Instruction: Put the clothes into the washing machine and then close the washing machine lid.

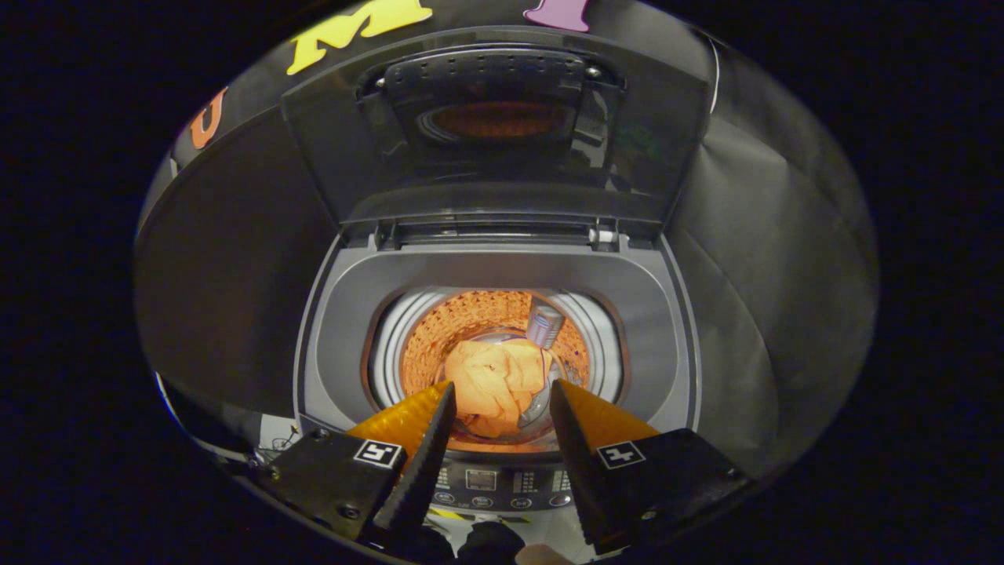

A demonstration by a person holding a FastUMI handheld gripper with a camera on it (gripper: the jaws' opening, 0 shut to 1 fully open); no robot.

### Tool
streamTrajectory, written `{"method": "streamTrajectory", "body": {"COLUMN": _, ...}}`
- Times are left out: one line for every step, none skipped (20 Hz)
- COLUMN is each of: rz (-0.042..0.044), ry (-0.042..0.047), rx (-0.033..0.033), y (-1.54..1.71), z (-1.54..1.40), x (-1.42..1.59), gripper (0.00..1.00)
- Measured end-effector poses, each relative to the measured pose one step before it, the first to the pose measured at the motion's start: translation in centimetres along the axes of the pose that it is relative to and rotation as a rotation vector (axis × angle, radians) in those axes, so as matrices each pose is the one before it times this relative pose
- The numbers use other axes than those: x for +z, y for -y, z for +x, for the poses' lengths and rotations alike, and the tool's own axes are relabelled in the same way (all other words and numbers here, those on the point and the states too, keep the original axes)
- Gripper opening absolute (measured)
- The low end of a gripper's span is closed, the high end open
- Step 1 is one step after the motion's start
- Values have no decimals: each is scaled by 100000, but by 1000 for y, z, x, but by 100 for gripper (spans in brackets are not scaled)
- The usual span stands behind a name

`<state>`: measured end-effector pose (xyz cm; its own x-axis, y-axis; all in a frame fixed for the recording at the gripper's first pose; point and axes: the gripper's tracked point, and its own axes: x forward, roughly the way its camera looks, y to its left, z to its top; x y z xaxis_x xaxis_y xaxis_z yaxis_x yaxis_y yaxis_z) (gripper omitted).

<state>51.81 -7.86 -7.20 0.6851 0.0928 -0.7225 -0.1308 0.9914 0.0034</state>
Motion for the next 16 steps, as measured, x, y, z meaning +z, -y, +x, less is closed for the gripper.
{"method": "streamTrajectory", "body": {"rz": -34, "ry": 377, "rx": -393, "y": 193, "z": -155, "x": -132, "gripper": 76}}
{"method": "streamTrajectory", "body": {"rz": 46, "ry": 387, "rx": -538, "y": 263, "z": -373, "x": -216, "gripper": 76}}
{"method": "streamTrajectory", "body": {"rz": 188, "ry": 768, "rx": -403, "y": 183, "z": -359, "x": -75, "gripper": 76}}
{"method": "streamTrajectory", "body": {"rz": 181, "ry": 728, "rx": -506, "y": 150, "z": -326, "x": -146, "gripper": 76}}
{"method": "streamTrajectory", "body": {"rz": 238, "ry": 1314, "rx": -443, "y": 172, "z": -532, "x": 39, "gripper": 76}}
{"method": "streamTrajectory", "body": {"rz": -48, "ry": 876, "rx": -554, "y": 276, "z": -665, "x": -25, "gripper": 76}}
{"method": "streamTrajectory", "body": {"rz": -104, "ry": 1659, "rx": -428, "y": 264, "z": -587, "x": 123, "gripper": 76}}
{"method": "streamTrajectory", "body": {"rz": -274, "ry": 1655, "rx": -380, "y": 247, "z": -603, "x": 47, "gripper": 76}}
{"method": "streamTrajectory", "body": {"rz": -530, "ry": 1397, "rx": -1332, "y": 487, "z": -782, "x": 155, "gripper": 76}}
{"method": "streamTrajectory", "body": {"rz": 91, "ry": 1861, "rx": -595, "y": 383, "z": -781, "x": 257, "gripper": 76}}
{"method": "streamTrajectory", "body": {"rz": 776, "ry": 1986, "rx": -773, "y": 354, "z": -797, "x": 384, "gripper": 76}}
{"method": "streamTrajectory", "body": {"rz": 905, "ry": 2177, "rx": -888, "y": 281, "z": -769, "x": 338, "gripper": 76}}
{"method": "streamTrajectory", "body": {"rz": 439, "ry": 2177, "rx": -817, "y": 191, "z": -665, "x": 592, "gripper": 76}}
{"method": "streamTrajectory", "body": {"rz": 133, "ry": 2359, "rx": -1021, "y": 345, "z": -819, "x": 608, "gripper": 76}}
{"method": "streamTrajectory", "body": {"rz": -25, "ry": 2447, "rx": -711, "y": 140, "z": -690, "x": 647, "gripper": 76}}
{"method": "streamTrajectory", "body": {"rz": 134, "ry": 2230, "rx": -739, "y": 12, "z": -730, "x": 739, "gripper": 76}}
